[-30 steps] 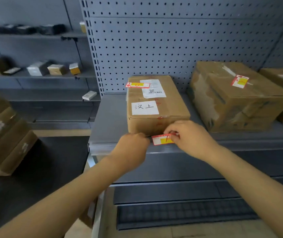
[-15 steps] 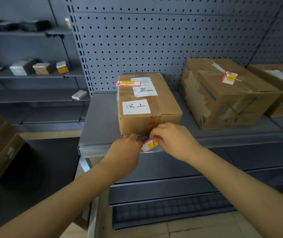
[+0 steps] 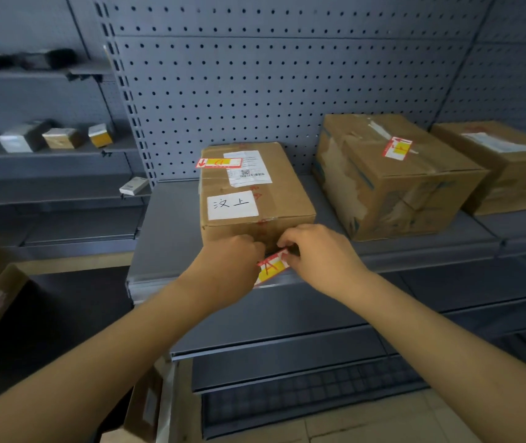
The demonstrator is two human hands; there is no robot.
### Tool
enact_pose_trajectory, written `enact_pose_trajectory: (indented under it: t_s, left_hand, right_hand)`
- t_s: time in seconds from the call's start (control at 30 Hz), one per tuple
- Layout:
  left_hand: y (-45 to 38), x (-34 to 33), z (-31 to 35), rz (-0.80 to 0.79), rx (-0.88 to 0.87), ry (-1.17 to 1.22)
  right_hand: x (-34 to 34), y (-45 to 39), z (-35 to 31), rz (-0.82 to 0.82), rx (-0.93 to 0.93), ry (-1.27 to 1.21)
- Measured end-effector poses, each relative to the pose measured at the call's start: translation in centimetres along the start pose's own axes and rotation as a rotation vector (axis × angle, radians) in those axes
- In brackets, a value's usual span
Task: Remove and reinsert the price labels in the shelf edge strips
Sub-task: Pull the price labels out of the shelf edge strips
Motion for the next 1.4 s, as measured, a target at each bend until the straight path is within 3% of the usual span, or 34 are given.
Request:
enact_pose_trajectory:
  t_s: [0.13, 0.33, 0.73, 1.03, 1.4]
  left_hand:
    - [-2.1, 2.0, 3.7, 0.079, -0.108, -0.051]
    - [-6.9, 3.7, 11.7, 0.003, -0.335, -0.051]
    - [-13.4, 5.3, 41.2, 0.085, -0.814, 0.085]
    - [-17.2, 5.6, 61.4, 0.097, -0.96, 0.097]
    - [-29.7, 2.2, 74.9, -0.008, -0.973, 0.075]
  right_hand:
    - [2.2, 2.0, 3.3, 0.002, -0.166, -0.014]
    - [7.0, 8.4, 10.8, 0.02, -0.398, 0.071]
    - [18.5, 28.5, 27.7, 0.193, -0.896, 0.15]
    - [25.6, 40.0, 40.3, 0.215, -1.033, 0.253]
    - [28.7, 43.8, 57.7, 0.188, -1.1, 0.209]
Point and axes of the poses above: each hand's wrist, its own y-axis away from the middle knuckle, its own x-axis out of the back of the hand, z = x × y, the point moved 7 cm from there along -y, towards the middle knuckle, and after that the axes turned 3 degrees about z, right-handed, at the moved point
